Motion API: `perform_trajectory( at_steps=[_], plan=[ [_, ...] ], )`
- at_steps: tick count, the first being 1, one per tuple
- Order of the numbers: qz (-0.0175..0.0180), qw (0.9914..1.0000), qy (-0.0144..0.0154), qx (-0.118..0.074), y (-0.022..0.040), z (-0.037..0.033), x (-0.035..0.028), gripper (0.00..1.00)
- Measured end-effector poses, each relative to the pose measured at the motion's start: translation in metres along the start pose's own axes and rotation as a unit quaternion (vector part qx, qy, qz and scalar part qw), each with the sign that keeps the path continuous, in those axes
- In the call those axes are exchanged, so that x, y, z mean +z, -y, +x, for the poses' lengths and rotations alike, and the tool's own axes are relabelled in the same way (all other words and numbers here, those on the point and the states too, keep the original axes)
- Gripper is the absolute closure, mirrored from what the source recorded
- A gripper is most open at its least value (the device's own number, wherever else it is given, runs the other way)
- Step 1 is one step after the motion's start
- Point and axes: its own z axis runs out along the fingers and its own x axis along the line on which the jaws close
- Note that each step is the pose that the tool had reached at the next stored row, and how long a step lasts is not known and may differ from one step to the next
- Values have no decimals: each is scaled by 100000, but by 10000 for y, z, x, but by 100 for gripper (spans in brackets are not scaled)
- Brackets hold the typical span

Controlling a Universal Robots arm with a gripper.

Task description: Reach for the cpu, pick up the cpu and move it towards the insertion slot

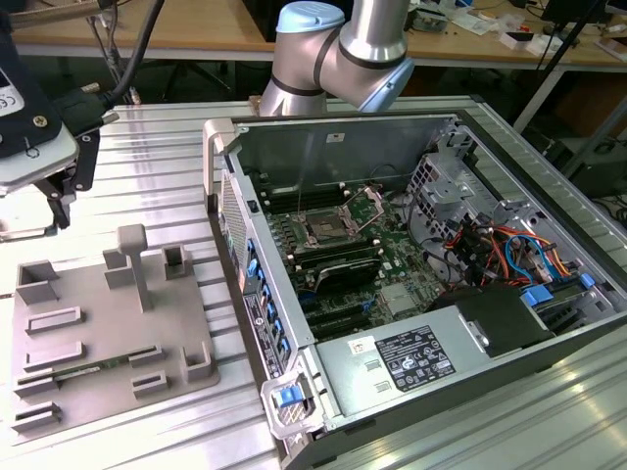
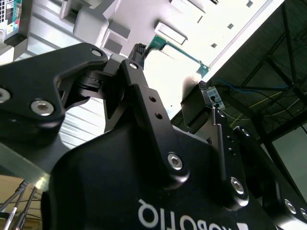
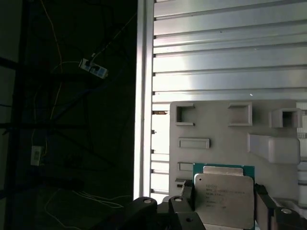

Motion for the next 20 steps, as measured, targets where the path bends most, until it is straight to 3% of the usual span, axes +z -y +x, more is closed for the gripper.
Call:
perform_trajectory(
  at_steps=[20],
  plan=[
    [0,100000,-3,-4,1,-91,-1,45]
  ],
)
